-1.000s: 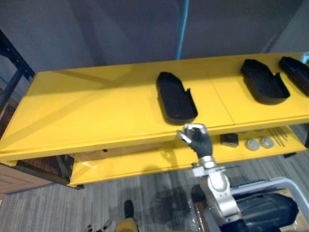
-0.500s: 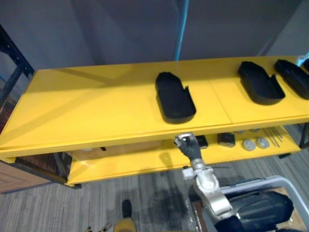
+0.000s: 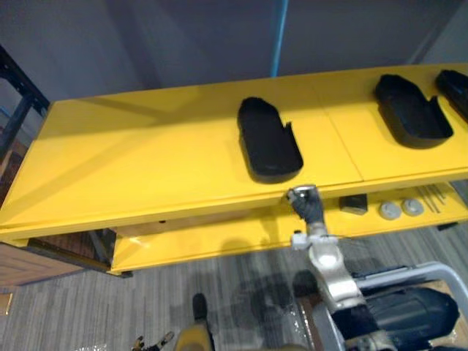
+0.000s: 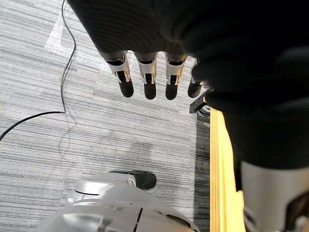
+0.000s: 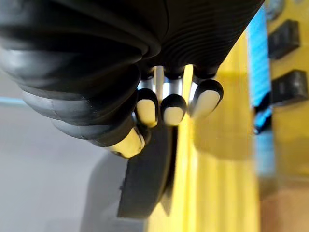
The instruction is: Walk over and take plastic housings, then place them on the shelf
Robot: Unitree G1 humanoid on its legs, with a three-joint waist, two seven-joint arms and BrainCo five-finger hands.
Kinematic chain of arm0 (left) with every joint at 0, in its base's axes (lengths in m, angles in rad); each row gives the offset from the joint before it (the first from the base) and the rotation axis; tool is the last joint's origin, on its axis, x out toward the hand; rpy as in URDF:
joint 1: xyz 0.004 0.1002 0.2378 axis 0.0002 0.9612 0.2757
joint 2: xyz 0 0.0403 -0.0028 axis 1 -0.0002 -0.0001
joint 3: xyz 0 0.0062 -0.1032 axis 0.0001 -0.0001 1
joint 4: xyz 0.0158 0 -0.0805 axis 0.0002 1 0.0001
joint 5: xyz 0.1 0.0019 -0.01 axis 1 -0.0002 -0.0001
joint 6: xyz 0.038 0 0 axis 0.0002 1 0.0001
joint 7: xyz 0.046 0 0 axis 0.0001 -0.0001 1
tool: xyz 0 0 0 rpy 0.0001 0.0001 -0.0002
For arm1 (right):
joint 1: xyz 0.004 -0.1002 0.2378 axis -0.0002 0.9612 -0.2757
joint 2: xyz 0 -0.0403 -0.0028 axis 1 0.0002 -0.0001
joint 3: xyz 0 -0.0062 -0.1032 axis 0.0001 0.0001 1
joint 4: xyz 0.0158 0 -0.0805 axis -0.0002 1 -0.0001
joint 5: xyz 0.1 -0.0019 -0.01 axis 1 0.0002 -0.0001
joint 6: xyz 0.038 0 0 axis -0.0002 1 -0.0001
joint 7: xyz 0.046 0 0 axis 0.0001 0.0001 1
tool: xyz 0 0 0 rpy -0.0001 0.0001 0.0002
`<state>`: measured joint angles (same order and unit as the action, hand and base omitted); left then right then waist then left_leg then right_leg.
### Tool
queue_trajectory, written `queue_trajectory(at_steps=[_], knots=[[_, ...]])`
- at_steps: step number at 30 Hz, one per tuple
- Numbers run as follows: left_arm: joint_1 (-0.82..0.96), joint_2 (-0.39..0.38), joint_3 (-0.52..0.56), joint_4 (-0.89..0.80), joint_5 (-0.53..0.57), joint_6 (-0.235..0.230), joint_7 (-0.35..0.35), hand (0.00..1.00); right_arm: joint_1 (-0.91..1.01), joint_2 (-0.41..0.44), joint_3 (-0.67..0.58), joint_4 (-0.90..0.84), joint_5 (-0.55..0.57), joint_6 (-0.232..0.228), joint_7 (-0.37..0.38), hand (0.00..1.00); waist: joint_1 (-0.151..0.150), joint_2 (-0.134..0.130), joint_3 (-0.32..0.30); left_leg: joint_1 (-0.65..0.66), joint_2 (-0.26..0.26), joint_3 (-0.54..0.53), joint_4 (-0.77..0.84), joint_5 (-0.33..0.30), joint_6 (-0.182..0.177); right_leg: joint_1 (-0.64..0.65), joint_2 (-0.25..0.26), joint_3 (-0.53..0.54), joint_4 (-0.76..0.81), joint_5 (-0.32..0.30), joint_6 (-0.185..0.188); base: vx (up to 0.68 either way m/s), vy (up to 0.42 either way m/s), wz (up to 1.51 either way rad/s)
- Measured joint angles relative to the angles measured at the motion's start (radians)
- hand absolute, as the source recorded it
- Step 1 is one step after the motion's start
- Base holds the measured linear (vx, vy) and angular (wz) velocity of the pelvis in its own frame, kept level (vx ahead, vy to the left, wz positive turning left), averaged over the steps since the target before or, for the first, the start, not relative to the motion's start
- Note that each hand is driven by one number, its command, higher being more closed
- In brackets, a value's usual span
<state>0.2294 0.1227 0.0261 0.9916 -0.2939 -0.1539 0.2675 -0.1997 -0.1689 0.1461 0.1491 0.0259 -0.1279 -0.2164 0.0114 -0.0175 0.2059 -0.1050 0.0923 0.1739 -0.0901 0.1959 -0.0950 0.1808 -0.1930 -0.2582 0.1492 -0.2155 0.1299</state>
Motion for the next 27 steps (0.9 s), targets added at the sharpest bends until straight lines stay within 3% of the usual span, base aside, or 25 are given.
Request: queue_trajectory(at_steps=[13, 24, 27], knots=[[0.000, -0.020, -0.002, -0.010, 0.030, 0.032, -0.009, 0.00, -0.066, -0.055, -0.009, 0.047, 0.002, 0.020, 0.150, 1.00, 0.001, 0.048, 0.022, 0.006, -0.011, -0.003, 0.000, 0.009, 0.003, 0.015, -0.014, -0.018, -0.001, -0.025, 0.025, 0.00, 0.000, 0.01], [0.001, -0.024, -0.007, -0.011, 0.038, 0.033, -0.015, 0.00, -0.116, -0.061, -0.012, 0.154, 0.001, 0.008, 0.152, 1.00, -0.006, 0.064, 0.029, 0.016, -0.020, -0.010, 0.000, 0.017, 0.006, 0.031, -0.021, -0.033, 0.000, -0.031, 0.035, -0.01, 0.000, 0.02], [0.000, -0.037, -0.007, -0.012, 0.038, 0.033, -0.017, 0.00, -0.132, -0.062, -0.034, 0.176, 0.001, 0.001, 0.154, 1.00, -0.009, 0.086, 0.036, 0.015, -0.020, -0.023, 0.000, 0.021, 0.009, 0.032, -0.020, -0.043, 0.006, -0.037, 0.037, -0.05, 0.010, 0.11]])
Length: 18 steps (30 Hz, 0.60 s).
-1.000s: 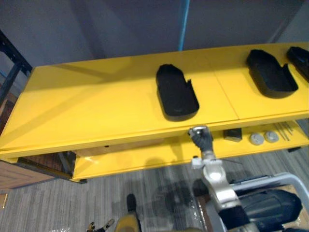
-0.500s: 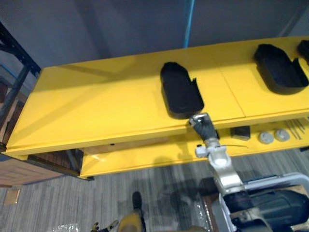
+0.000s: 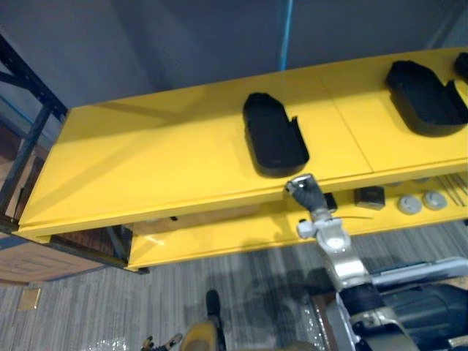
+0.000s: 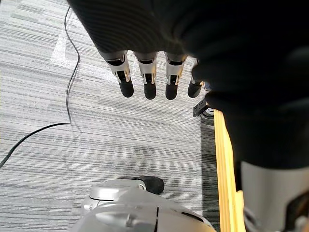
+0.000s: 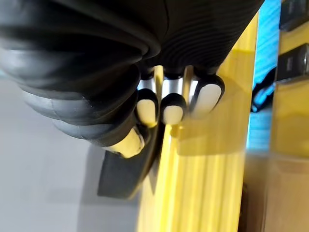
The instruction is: Walk over and take plastic housings, then place them on the shelf
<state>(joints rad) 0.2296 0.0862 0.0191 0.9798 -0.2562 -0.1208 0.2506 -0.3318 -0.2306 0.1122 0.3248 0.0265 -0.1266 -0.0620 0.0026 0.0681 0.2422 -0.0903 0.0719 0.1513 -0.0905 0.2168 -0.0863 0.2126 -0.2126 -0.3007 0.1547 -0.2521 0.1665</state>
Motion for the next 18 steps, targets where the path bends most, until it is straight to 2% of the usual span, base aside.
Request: queue_trajectory(at_steps=[3, 11, 18], knots=[[0.001, -0.014, 0.001, 0.001, 0.000, 0.015, -0.002, 0.00, -0.008, -0.006, -0.015, 0.002, 0.000, -0.007, 0.000, 1.00, 0.001, 0.021, 0.010, -0.002, -0.002, 0.000, 0.000, 0.001, 0.004, -0.001, -0.001, -0.004, 0.006, -0.001, 0.003, -0.05, 0.026, 0.05], [0.004, -0.013, 0.005, -0.001, 0.001, 0.020, -0.018, 0.00, -0.008, -0.014, -0.020, 0.006, 0.000, -0.025, 0.005, 1.00, -0.001, 0.021, 0.010, -0.007, -0.017, -0.005, 0.000, 0.011, 0.012, -0.004, -0.015, -0.010, 0.008, 0.005, 0.013, -0.01, 0.008, 0.02], [0.005, -0.014, 0.005, -0.005, 0.001, 0.020, -0.019, 0.00, -0.008, -0.015, -0.009, 0.003, -0.002, -0.018, -0.049, 1.00, 0.005, 0.022, 0.009, -0.016, -0.019, -0.011, 0.000, 0.015, 0.014, -0.005, -0.014, -0.025, 0.009, 0.006, 0.016, -0.02, 0.007, 0.05]])
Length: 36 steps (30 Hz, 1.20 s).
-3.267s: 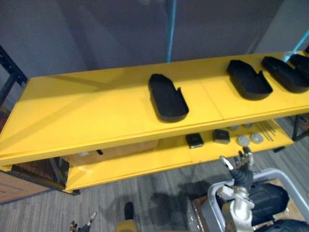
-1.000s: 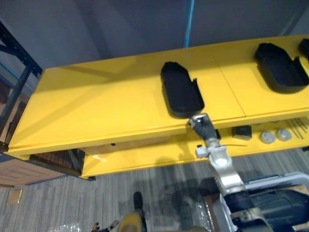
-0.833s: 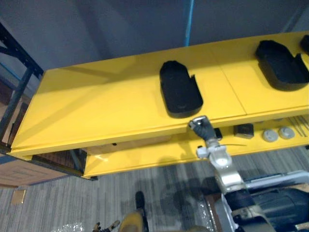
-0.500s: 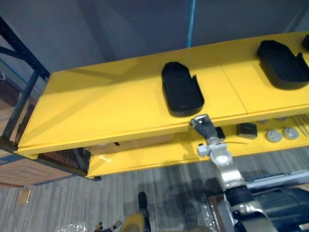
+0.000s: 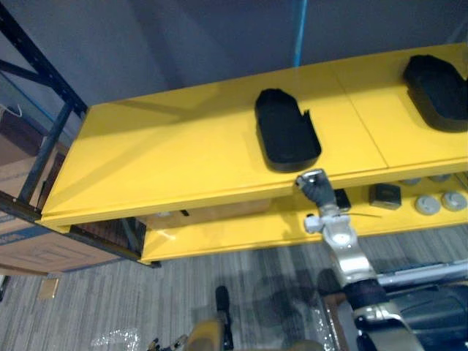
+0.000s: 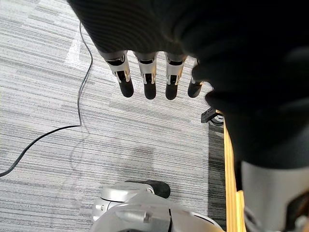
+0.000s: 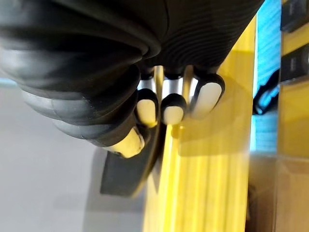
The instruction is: Walk over and take plastic housings, then place them on the shelf
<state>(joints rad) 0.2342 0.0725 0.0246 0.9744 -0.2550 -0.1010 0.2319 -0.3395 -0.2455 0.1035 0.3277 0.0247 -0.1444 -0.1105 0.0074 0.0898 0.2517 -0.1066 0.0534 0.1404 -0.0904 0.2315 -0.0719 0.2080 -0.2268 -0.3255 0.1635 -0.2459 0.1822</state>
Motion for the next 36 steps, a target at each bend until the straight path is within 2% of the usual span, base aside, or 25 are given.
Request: queue_trajectory(at_steps=[10, 14, 17, 23, 29, 36], knots=[[0.000, 0.000, 0.001, -0.009, 0.000, -0.006, 0.001, 0.00, 0.021, 0.001, 0.031, -0.107, 0.002, 0.080, -0.022, 1.00, -0.003, 0.000, 0.000, -0.016, 0.002, 0.008, 0.000, 0.000, 0.000, -0.017, 0.001, 0.010, 0.001, 0.007, 0.005, 0.00, 0.000, 0.00], [-0.001, 0.000, 0.001, -0.009, -0.001, -0.017, 0.001, 0.00, 0.023, 0.002, 0.069, -0.191, 0.001, 0.084, -0.022, 1.00, -0.004, 0.000, 0.000, -0.016, 0.005, 0.012, 0.000, 0.000, 0.000, -0.025, 0.002, 0.025, 0.002, 0.009, 0.005, 0.00, -0.011, -0.08], [-0.001, 0.000, 0.000, -0.008, -0.001, -0.029, 0.003, 0.00, 0.019, 0.011, 0.097, -0.320, 0.001, 0.081, -0.022, 1.00, 0.002, -0.002, 0.002, -0.016, 0.005, 0.013, 0.000, -0.001, 0.001, -0.024, 0.002, 0.025, -0.001, 0.009, 0.005, 0.00, 0.000, 0.00], [0.000, 0.000, -0.006, 0.000, -0.006, -0.032, 0.015, 0.00, 0.029, 0.022, 0.135, -0.410, -0.004, 0.083, -0.022, 1.00, 0.010, -0.008, 0.005, -0.021, 0.016, 0.031, 0.000, -0.002, 0.002, -0.042, 0.006, 0.051, -0.001, 0.015, -0.006, 0.00, -0.007, -0.09], [-0.001, 0.003, -0.028, 0.023, -0.013, -0.061, 0.030, 0.00, 0.086, -0.002, 0.136, -0.530, -0.021, 0.084, -0.064, 1.00, -0.001, -0.009, 0.003, -0.034, 0.041, 0.035, 0.000, -0.003, 0.003, -0.072, 0.031, 0.081, 0.009, 0.017, -0.018, -0.02, -0.004, -0.09], [-0.001, 0.011, -0.041, 0.029, -0.022, -0.071, 0.036, 0.00, 0.111, -0.013, 0.176, -0.546, -0.030, 0.150, -0.074, 1.00, 0.002, -0.018, 0.000, -0.039, 0.048, 0.035, 0.000, 0.001, -0.002, -0.082, 0.038, 0.083, 0.017, 0.016, -0.023, 0.00, -0.002, -0.01]])
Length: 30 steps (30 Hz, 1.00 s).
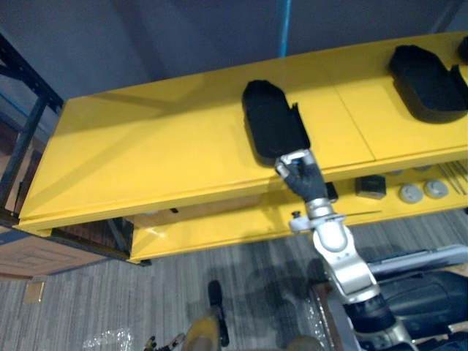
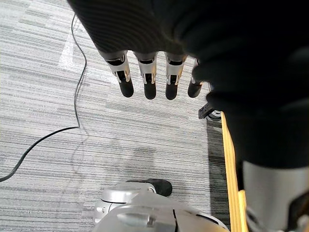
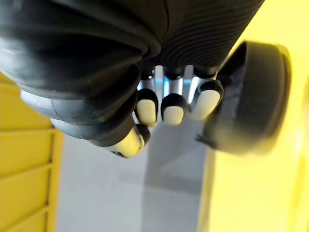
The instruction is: Walk over and take plastic housings, then place them on the shelf
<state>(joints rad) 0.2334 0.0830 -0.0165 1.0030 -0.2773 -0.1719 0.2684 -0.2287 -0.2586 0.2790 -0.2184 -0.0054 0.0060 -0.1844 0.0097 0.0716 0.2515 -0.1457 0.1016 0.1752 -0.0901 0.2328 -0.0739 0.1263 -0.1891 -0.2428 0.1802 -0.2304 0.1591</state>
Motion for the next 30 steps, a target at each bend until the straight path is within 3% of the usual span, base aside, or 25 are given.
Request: queue_trajectory(at_steps=[7, 24, 30], knots=[[0.000, 0.015, -0.005, 0.001, 0.000, 0.001, 0.000, 0.00, 0.011, 0.014, 0.020, 0.084, 0.000, 0.004, -0.011, 1.00, 0.004, -0.020, -0.007, 0.006, -0.007, -0.002, 0.000, 0.002, -0.003, 0.014, -0.005, -0.008, -0.007, 0.000, 0.001, 0.00, 0.001, 0.03], [0.000, 0.016, -0.005, -0.004, 0.003, 0.026, -0.001, 0.00, -0.035, 0.029, -0.037, 0.249, -0.020, 0.003, -0.020, 1.00, 0.005, -0.016, -0.010, 0.004, -0.025, -0.027, 0.000, 0.002, -0.003, 0.034, -0.017, -0.047, -0.011, -0.007, 0.008, 0.00, 0.000, 0.05], [0.000, 0.016, -0.005, -0.010, 0.010, 0.042, -0.007, 0.00, -0.091, 0.033, -0.060, 0.318, -0.040, 0.003, -0.056, 1.00, 0.007, -0.014, -0.011, 0.005, -0.030, -0.029, 0.000, 0.003, -0.003, 0.040, -0.020, -0.054, -0.012, -0.008, 0.010, 0.00, -0.009, 0.03]])
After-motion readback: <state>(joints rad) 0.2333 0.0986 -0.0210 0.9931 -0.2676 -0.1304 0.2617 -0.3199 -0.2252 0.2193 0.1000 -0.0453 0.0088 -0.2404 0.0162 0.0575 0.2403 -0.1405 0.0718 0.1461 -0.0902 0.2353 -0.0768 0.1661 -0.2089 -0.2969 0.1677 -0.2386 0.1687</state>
